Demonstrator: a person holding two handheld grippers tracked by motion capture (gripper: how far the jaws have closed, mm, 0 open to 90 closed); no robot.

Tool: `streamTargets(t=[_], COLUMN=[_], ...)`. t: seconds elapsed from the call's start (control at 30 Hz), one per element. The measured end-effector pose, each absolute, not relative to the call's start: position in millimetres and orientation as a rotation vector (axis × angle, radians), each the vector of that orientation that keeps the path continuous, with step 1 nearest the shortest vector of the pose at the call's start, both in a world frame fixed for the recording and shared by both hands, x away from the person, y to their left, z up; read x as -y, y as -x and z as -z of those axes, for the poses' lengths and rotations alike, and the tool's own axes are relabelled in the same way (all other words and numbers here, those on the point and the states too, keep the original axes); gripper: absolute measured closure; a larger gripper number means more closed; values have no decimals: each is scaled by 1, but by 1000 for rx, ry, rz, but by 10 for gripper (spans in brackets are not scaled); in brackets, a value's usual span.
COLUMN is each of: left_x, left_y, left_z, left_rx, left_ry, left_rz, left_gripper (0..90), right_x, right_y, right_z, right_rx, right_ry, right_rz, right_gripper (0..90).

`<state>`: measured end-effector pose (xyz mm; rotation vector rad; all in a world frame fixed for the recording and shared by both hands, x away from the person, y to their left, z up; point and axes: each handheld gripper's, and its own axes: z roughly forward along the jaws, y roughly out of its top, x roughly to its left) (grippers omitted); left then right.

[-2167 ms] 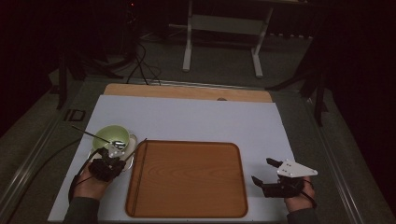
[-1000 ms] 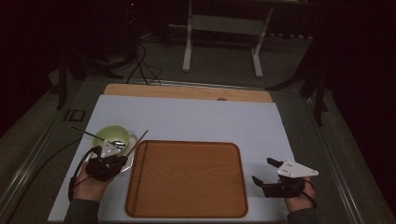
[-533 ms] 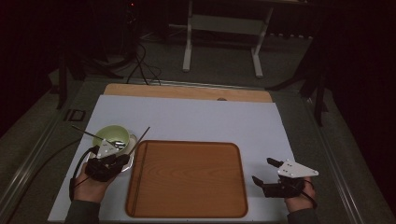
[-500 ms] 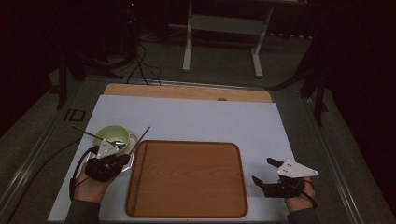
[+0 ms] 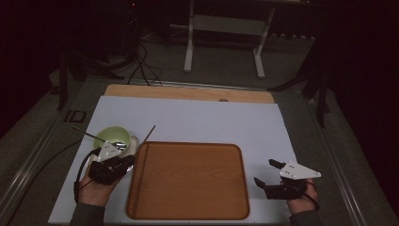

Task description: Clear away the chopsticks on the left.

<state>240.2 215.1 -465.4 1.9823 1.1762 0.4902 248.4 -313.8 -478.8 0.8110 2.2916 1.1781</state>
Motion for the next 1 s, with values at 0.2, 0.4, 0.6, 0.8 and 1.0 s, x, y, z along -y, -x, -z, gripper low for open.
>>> streamTargets(t=[0.2, 0.4, 0.6, 0.8, 1.0], left_x=[-210, -205, -201, -201, -199], left_y=[-240, -239, -240, -241, -241], left_z=[466, 468, 470, 473, 475], left_rx=[-1158, -1153, -1150, -1168, -1177], left_ry=[-1963, -1947, -1941, -1901, -1880], left_rz=[-464, -437, -408, -381, -368], left_gripper=[847, 847, 847, 847, 847], right_x=[314, 314, 314, 314, 314], right_y=[-248, -248, -248, -248, -248], right_z=[479, 479, 479, 479, 479], right_rx=[-2291, -2290, -2290, -2289, -2289], right_ry=[-812, -814, -813, -813, -812], right_rz=[-1179, -1178, -1178, -1177, -1177], right_gripper=[144, 144, 144, 144, 144])
